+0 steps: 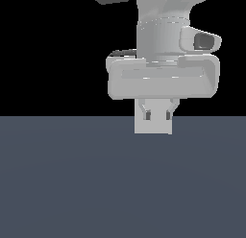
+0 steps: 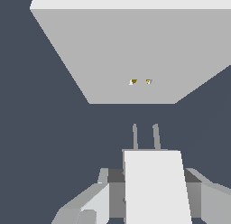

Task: Plug the charger into the wall socket.

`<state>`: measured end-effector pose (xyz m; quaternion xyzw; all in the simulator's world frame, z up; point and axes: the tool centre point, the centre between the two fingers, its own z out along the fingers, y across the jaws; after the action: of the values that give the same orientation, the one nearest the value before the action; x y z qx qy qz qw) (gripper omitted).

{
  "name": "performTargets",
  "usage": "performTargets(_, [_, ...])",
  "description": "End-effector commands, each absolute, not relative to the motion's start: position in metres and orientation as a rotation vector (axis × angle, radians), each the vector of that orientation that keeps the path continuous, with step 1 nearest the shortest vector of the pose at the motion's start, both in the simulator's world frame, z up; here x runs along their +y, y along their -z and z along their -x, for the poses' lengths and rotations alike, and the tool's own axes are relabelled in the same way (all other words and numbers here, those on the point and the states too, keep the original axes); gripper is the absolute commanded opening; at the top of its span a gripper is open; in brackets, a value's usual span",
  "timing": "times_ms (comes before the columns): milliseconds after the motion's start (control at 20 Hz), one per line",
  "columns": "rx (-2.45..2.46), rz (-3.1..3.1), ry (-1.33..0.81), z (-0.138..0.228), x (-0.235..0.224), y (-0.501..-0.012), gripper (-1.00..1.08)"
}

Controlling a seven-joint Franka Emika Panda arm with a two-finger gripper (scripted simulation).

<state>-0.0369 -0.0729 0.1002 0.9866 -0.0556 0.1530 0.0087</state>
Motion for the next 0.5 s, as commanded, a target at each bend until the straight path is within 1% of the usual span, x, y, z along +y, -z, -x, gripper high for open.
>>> performTargets(0, [-0.172,-3.083,-0.478,0.037,-0.072,-0.100,-1.00])
performTargets(200, [-0.173,-3.083,-0.478,0.034,-0.073,-0.100,-1.00])
performTargets(450, [-0.173,-3.083,-0.478,0.021,-0.074,-0.100,-1.00])
